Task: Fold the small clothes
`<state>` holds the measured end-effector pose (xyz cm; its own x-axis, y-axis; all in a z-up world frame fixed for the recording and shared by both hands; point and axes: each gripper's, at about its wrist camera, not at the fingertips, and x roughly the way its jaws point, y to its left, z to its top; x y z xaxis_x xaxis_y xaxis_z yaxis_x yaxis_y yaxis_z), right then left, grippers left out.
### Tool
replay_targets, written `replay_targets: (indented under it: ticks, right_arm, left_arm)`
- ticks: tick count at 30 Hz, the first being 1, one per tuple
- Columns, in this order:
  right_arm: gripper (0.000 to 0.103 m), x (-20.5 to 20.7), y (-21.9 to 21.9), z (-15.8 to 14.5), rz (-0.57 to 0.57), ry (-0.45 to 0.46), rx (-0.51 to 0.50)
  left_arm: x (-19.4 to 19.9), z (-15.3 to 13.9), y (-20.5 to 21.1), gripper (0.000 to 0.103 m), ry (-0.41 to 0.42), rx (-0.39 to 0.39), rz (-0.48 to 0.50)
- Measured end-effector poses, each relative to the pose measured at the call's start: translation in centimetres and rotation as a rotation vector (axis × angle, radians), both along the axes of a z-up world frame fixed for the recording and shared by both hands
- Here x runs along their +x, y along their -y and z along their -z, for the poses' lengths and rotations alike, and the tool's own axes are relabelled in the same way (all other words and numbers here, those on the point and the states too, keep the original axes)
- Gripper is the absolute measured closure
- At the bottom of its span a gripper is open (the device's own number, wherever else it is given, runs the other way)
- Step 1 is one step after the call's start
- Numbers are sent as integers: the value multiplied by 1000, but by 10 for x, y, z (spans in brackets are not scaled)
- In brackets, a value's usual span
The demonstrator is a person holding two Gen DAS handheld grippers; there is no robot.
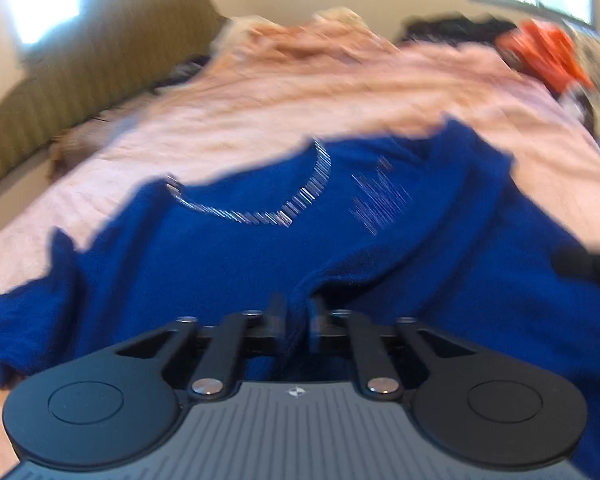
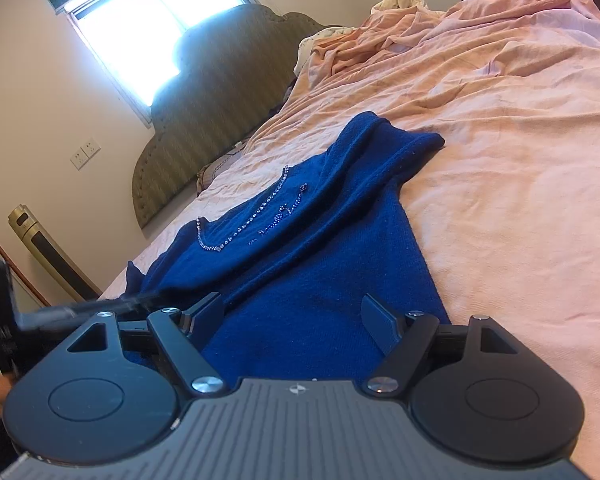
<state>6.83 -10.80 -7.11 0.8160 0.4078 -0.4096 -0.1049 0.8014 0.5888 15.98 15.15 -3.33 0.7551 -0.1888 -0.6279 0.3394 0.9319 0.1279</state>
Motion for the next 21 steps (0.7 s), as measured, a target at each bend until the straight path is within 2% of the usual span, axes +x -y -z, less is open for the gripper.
replay_targets:
  ticks: [3,5,7,9,11,14,16,19,21]
  right_arm:
    - [24,0,0,0,-1,-1,-4]
    - [24,0,0,0,-1,-1,-4]
    - [24,0,0,0,-1,-1,-5]
    - [23,1,-1,0,-2,-1,-9]
    - [23,2,-2,-1,-8,-4,-19]
    - [23,8,4,-10,-31,-16,-12]
    - [23,23,21,-24,-15,-8,44]
    - [21,65,52,-44,52,-24,129]
    - [21,94,65,-53,92,-30,119]
  left_arm:
    - [5,-37,-25,95,50,-172,-69]
    - [7,-63,-46,95,38,-310,-86]
    - [11,-76,-65,95,-12,-418,-99]
    - [21,-70,-85,95,-112,-507,-138]
    - [29,-48,-101,95,-194,-526,-195]
    - [28,-12,-119,95,-266,-512,-272]
    - [22,-3,-127,95,-269,-512,-276]
    - [13,-10,-137,95,-234,-541,-280]
    - [11,-22,-151,95,-200,-573,-298]
